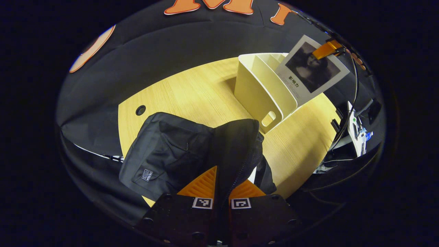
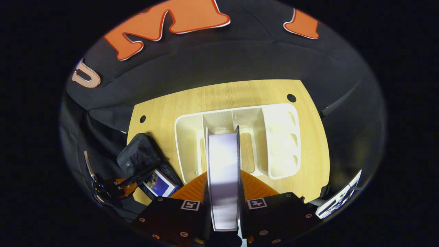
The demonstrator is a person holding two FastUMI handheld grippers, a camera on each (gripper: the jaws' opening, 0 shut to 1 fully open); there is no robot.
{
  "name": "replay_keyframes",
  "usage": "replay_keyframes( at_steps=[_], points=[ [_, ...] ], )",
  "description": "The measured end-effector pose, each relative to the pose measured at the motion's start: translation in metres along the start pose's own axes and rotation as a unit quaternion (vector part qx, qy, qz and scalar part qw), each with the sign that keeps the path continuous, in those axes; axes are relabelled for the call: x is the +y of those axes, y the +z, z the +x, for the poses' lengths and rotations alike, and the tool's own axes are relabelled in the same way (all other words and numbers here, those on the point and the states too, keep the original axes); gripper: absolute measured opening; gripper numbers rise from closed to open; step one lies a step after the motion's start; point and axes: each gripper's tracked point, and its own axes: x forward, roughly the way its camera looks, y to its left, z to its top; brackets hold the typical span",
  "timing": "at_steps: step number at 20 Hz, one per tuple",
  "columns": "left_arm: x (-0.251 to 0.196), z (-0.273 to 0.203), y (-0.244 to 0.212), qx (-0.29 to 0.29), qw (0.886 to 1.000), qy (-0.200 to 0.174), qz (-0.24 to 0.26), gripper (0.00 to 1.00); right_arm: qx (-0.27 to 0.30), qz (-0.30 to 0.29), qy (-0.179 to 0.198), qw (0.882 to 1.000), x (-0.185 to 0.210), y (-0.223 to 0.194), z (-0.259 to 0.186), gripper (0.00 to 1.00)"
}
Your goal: Open the schoolbag, grab two books from the bookshelf and put them into the schoolbag.
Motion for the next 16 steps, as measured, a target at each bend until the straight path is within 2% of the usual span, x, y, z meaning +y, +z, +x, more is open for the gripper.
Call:
replay_keyframes(
  at_steps=[7,11,16],
  points=[
    [0.002,-0.001,0.003,-0.008,0.999,-0.022,0.034,0.06,-0.039,0.033,0.033,0.998,0.033,-0.039,-0.043,0.35],
    [0.002,-0.002,0.004,-0.015,0.998,-0.036,0.046,0.05,-0.051,0.056,0.054,0.996,0.054,-0.069,-0.048,0.35],
    [0.005,-0.011,0.006,-0.023,0.997,-0.049,0.052,0.06,-0.05,0.131,0.124,0.982,0.09,-0.11,-0.027,0.35]
  ],
)
